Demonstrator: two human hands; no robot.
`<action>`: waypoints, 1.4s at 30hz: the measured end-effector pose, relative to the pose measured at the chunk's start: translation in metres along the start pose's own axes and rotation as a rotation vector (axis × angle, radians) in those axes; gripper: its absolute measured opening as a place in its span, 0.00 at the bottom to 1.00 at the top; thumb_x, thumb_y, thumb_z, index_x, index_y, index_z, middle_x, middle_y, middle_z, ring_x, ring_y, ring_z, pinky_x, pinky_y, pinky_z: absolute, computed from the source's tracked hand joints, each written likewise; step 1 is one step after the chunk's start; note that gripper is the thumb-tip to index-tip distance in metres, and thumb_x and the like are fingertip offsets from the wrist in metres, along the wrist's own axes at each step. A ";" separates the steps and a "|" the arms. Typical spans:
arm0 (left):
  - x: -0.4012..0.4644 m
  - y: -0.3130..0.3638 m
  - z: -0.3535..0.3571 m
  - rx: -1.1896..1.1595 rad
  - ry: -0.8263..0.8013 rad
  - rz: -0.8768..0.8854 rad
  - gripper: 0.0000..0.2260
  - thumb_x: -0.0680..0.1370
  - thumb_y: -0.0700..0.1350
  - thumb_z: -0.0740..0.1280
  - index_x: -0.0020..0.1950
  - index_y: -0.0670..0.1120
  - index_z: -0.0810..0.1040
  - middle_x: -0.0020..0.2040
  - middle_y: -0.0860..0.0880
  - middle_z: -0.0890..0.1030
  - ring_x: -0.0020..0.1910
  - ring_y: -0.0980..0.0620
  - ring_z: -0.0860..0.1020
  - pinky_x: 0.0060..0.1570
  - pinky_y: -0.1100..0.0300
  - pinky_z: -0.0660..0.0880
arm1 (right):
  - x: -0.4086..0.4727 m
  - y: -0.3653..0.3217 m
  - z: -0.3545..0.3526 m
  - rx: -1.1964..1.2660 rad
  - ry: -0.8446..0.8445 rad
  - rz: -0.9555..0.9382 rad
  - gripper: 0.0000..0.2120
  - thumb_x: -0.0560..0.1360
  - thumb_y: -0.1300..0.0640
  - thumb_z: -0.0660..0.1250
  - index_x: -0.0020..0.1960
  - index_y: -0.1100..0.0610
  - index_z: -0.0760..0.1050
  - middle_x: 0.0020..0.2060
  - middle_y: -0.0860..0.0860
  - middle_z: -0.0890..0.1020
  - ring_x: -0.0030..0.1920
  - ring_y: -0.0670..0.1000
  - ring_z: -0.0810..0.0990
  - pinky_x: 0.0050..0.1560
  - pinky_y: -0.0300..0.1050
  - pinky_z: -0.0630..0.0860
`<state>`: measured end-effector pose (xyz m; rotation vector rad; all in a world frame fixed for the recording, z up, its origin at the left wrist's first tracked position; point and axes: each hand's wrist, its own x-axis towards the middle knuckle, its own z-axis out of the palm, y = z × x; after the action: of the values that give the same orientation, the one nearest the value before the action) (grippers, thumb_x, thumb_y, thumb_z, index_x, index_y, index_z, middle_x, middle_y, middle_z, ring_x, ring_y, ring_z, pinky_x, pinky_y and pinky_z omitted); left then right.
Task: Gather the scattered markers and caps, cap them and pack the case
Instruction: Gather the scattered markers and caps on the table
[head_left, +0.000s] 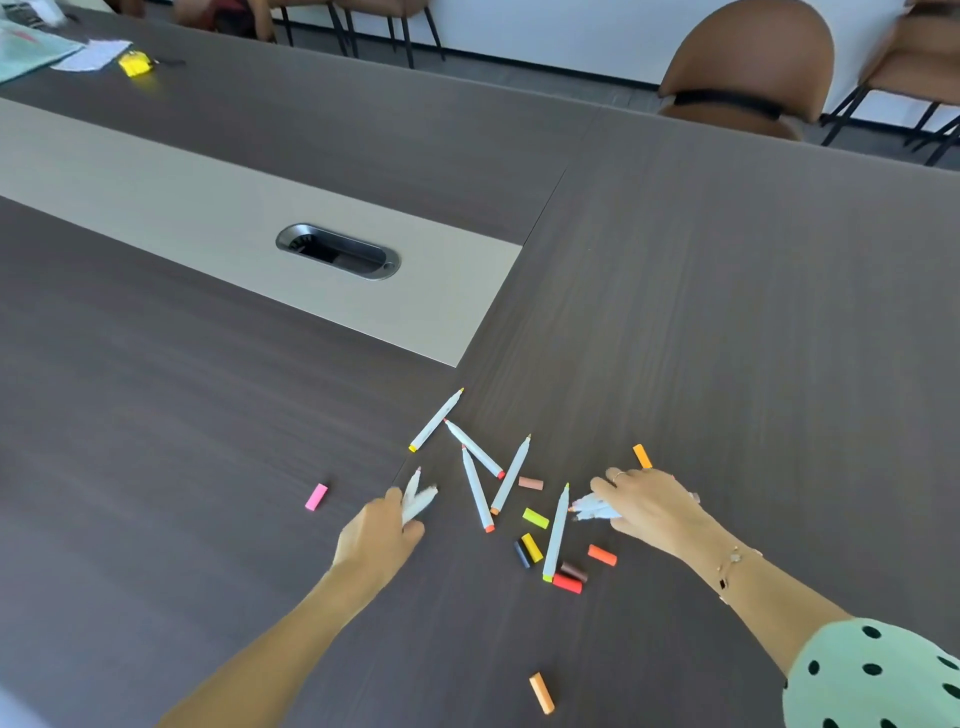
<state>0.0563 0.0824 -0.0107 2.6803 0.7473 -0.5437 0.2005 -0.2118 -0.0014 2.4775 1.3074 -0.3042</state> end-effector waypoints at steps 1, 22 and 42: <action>0.005 0.001 -0.008 -0.009 0.034 0.019 0.06 0.77 0.46 0.59 0.45 0.45 0.64 0.36 0.50 0.73 0.31 0.48 0.70 0.26 0.59 0.63 | -0.004 0.001 -0.001 0.038 0.032 0.046 0.18 0.50 0.56 0.78 0.35 0.56 0.75 0.26 0.49 0.74 0.18 0.50 0.66 0.19 0.38 0.52; 0.128 0.043 -0.030 -0.137 -0.011 0.076 0.09 0.77 0.47 0.63 0.48 0.41 0.70 0.43 0.45 0.78 0.37 0.46 0.75 0.35 0.58 0.70 | 0.030 -0.086 -0.009 0.880 -0.179 0.892 0.10 0.76 0.49 0.62 0.44 0.55 0.68 0.39 0.49 0.78 0.35 0.50 0.77 0.30 0.38 0.67; 0.043 0.068 0.011 -0.531 -0.049 -0.119 0.13 0.78 0.53 0.63 0.45 0.43 0.73 0.35 0.48 0.76 0.26 0.52 0.76 0.24 0.63 0.70 | 0.034 -0.082 -0.029 0.988 0.056 0.986 0.08 0.77 0.54 0.60 0.52 0.57 0.71 0.46 0.54 0.80 0.31 0.46 0.74 0.26 0.36 0.64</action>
<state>0.1249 0.0410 -0.0260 2.1375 0.8954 -0.3717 0.1525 -0.1317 -0.0012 3.5274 -0.3256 -0.7218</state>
